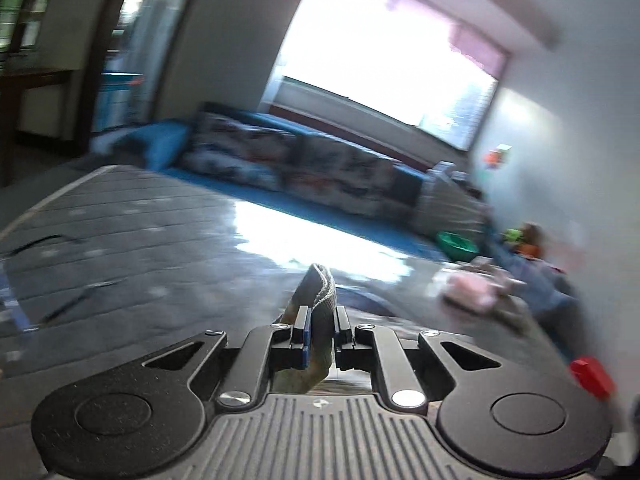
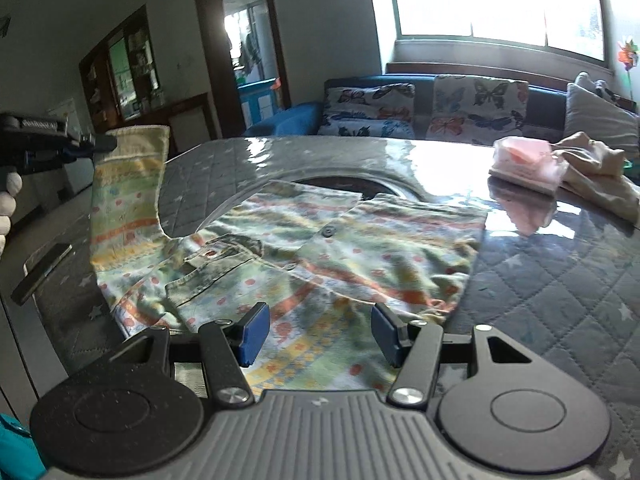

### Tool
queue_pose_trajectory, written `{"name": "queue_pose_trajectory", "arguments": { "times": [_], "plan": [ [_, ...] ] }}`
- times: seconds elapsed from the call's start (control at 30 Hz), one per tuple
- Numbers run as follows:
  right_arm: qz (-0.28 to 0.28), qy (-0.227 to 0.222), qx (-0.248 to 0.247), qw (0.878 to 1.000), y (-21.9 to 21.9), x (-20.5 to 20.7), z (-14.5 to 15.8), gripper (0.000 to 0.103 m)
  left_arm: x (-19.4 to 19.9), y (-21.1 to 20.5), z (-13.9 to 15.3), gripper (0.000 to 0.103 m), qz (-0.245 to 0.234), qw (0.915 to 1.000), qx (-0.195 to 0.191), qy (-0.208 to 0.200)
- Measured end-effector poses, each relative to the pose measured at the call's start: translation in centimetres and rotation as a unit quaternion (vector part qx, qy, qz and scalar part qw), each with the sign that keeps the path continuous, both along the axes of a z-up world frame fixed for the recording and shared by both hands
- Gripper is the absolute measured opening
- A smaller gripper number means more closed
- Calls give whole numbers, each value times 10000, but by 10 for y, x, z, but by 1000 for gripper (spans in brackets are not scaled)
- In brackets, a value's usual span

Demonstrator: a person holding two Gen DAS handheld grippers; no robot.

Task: Fold clothes
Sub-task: 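Grasp the other corduroy sleeve cuff with the left gripper and fold it across the shirt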

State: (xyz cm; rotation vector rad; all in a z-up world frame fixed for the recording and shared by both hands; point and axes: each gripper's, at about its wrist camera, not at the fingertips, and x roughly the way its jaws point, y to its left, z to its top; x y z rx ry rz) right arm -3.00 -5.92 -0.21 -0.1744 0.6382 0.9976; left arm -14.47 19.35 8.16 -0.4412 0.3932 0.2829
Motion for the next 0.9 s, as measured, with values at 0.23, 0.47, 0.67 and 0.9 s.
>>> {"name": "queue_pose_trajectory", "arguments": {
  "times": [0.23, 0.47, 0.67, 0.9],
  "plan": [
    [-339, 38, 123, 9993, -23, 6, 0, 57, 42, -57, -4, 12, -1272, 9916, -230, -60],
    [-626, 100, 118, 9979, -37, 11, -3, 57, 70, -96, -27, 12, -2124, 9761, -408, 198],
    [-754, 150, 104, 9970, -41, 16, -3, 57, 77, -113, -55, 17, -2588, 9622, -524, 664],
    [-623, 178, 103, 9978, -35, 15, 0, 57, 59, -90, -66, 28, -2282, 9693, -263, 879]
  ]
}}
